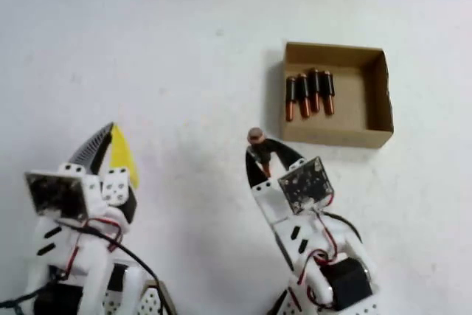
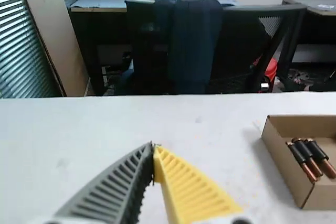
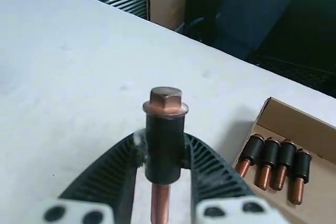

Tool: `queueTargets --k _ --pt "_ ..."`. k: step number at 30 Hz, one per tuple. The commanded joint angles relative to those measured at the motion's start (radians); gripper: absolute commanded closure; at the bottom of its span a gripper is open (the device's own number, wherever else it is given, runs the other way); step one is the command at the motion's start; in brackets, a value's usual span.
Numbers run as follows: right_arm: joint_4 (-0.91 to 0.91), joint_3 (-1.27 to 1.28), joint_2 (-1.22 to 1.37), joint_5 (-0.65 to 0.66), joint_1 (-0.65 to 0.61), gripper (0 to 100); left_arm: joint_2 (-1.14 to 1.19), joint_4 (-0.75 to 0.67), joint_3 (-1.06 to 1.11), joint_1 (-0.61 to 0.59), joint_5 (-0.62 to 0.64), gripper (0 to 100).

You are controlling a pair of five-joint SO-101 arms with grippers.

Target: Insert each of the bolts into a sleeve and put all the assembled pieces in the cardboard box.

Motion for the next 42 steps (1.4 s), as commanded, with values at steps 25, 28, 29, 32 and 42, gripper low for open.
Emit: queueTargets --k 25,28,29,32,42 --pt "0.022 -0.735 1.023 0.015 0.358 98.2 -0.007 -0.080 0.493 -0.156 -0.089 98" --pt "0.021 -0.845 1.216 0.015 0.409 98.2 -0.007 -0.080 0.528 -0.156 -0.091 98" --pt "0.021 -0.887 1.277 0.015 0.429 98.2 -0.007 -0.080 0.540 -0.156 -0.091 98" --pt "0.021 -1.016 1.454 0.015 0.484 98.2 -0.007 -0.080 0.577 -0.156 -0.094 98" --pt "0.025 -1.381 1.940 0.015 0.598 98.1 -0.007 -0.051 0.577 -0.156 -0.092 98"
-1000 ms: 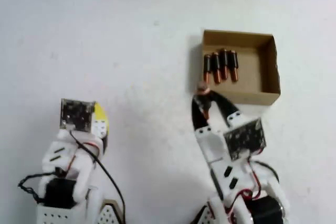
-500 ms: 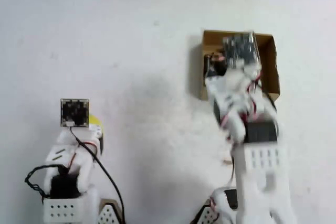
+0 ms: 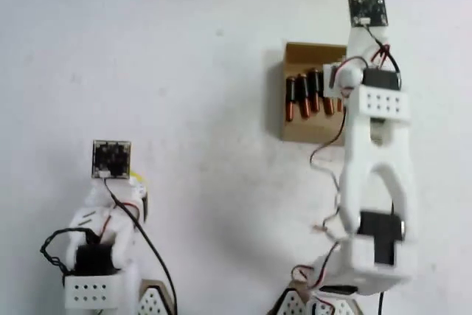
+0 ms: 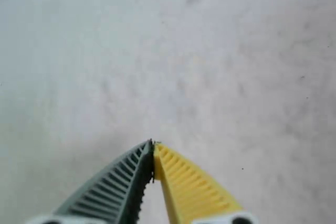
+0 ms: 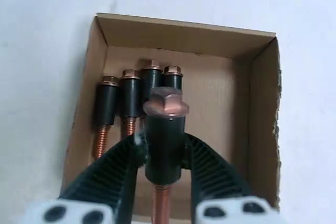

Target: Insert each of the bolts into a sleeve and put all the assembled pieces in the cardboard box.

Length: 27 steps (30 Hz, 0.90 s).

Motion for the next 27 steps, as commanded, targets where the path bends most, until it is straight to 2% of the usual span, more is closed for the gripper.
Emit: queueTargets --k 1,6,11,18,24,27 --pt "-0.030 -0.169 0.119 0.015 0.030 98.1 -0.007 0.002 -0.002 -0.008 -0.012 98" --pt "-0.028 -0.316 0.312 0.017 0.056 98.1 -0.007 0.002 -0.002 -0.008 -0.014 98" --pt "-0.027 -0.425 0.461 0.106 0.059 98.1 -0.007 0.002 -0.002 -0.008 -0.014 98" --pt "0.068 -0.568 0.595 0.110 0.053 97.6 -0.007 0.002 -0.002 -0.008 -0.014 98" --pt "0.133 -0.683 0.702 0.107 0.053 84.1 -0.007 0.002 -0.002 -0.008 -0.014 98" --pt "0.140 -0.735 0.737 0.106 0.056 85.4 -0.007 0.002 -0.002 -0.008 -0.014 98"
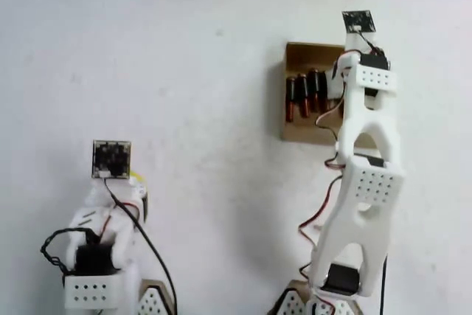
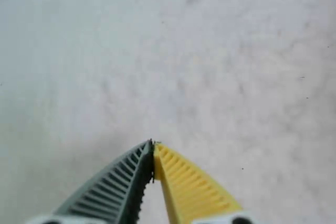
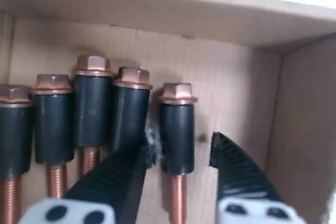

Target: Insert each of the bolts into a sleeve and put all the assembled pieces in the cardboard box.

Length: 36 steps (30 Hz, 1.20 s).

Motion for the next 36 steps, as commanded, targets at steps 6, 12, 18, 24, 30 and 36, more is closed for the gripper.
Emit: queueTargets --k 6,12,18,24,30,36 --pt "0.025 -0.149 0.005 0.011 0.004 91.0 -0.007 0.002 -0.002 -0.005 -0.014 98" --pt "0.143 -0.292 0.005 0.009 -0.001 91.5 -0.007 0.002 -0.002 -0.005 -0.014 98" --pt "0.331 -0.542 0.005 0.009 -0.001 91.5 -0.007 -0.005 -0.002 -0.004 -0.014 98" --pt "0.479 -0.796 0.005 -0.069 -0.002 97.4 -0.048 0.003 -0.049 -0.007 -0.009 98" --pt "0.611 -1.019 0.005 -0.109 -0.035 98.2 -0.054 0.034 -0.054 -0.001 -0.009 98" --pt "0.634 -1.037 -0.068 -0.109 -0.093 98.2 -0.054 0.084 -0.051 0.018 -0.008 98"
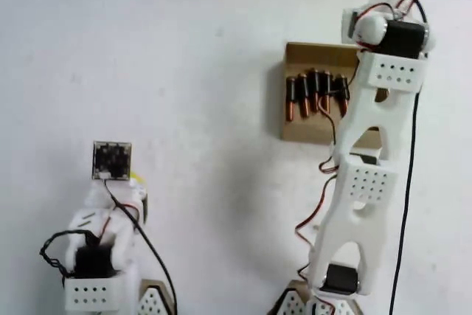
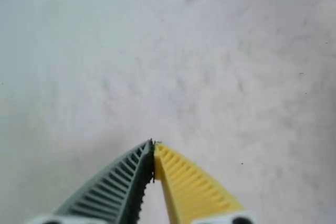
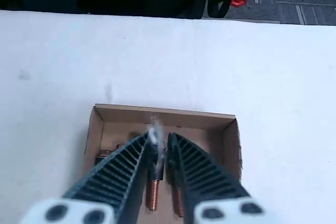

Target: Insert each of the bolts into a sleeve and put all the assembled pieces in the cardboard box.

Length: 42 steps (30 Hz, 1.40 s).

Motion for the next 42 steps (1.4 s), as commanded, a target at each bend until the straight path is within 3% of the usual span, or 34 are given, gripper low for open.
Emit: queueTargets --k 1,6,16,32,42 --pt "0.028 -0.025 -0.099 -0.011 -0.045 98.2 -0.010 0.035 -0.044 0.038 -0.002 98" --pt "0.030 -0.034 -0.179 -0.011 -0.085 98.2 -0.010 0.097 -0.044 0.111 -0.002 98" --pt "0.031 -0.025 -0.389 -0.011 -0.114 98.2 -0.010 0.253 -0.044 0.113 -0.008 98" --pt "0.035 -0.014 -0.791 -0.003 -0.113 98.2 -0.007 0.235 0.000 0.114 -0.008 98" --pt "0.033 0.356 -1.133 -0.011 -0.113 98.3 -0.007 0.235 0.000 0.114 -0.008 98"
